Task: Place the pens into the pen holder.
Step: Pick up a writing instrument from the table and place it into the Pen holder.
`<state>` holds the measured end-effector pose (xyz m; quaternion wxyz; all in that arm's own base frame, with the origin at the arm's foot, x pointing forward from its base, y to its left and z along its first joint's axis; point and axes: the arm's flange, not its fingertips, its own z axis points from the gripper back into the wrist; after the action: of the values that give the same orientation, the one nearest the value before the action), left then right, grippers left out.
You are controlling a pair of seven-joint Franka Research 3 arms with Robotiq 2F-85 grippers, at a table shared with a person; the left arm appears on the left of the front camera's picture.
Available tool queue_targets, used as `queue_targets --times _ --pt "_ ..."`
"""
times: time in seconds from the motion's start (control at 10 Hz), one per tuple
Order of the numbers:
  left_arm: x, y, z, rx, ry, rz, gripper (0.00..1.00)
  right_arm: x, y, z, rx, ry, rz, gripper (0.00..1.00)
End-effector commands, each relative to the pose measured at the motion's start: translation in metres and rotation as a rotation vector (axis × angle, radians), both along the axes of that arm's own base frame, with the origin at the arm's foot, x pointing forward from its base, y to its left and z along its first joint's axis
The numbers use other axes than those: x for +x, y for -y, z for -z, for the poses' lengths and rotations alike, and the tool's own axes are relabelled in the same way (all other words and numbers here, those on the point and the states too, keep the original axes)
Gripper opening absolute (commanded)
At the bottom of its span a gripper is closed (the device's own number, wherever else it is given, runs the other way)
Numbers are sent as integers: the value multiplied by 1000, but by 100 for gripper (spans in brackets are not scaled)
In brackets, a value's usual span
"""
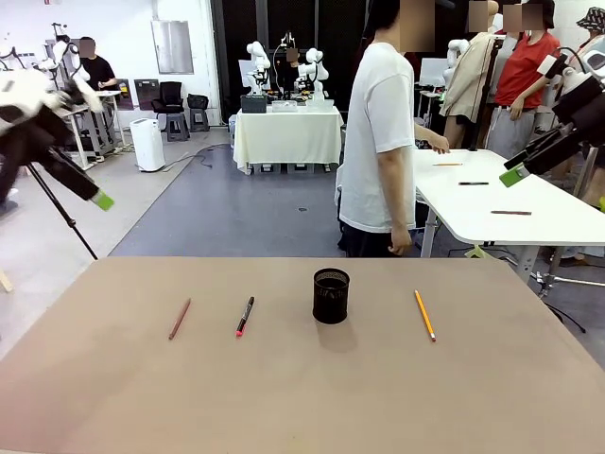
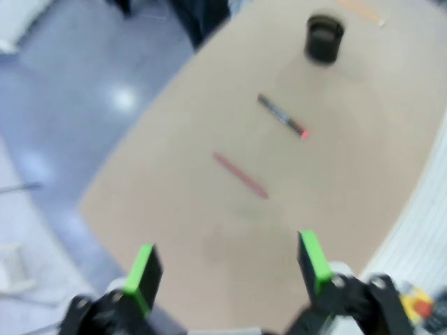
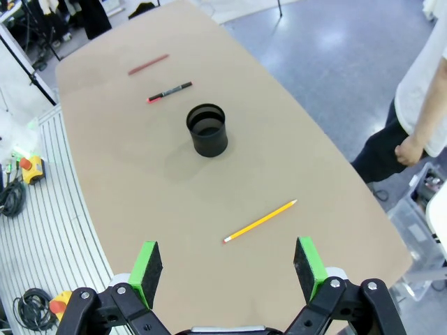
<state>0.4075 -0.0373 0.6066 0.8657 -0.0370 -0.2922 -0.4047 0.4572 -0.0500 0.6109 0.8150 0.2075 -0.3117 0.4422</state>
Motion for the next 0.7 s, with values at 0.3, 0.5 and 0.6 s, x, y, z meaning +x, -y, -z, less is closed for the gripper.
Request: queue_targets --times 0.3,0.5,0.6 --pt "6 75 58 153 -212 -125 100 0 -1 0 9 -5 2 100" --pt "5 82 70 107 -259 -73 100 0 -1 0 9 -5 2 100" --pt "6 83 65 124 -235 -111 100 0 -1 0 9 -5 2 100"
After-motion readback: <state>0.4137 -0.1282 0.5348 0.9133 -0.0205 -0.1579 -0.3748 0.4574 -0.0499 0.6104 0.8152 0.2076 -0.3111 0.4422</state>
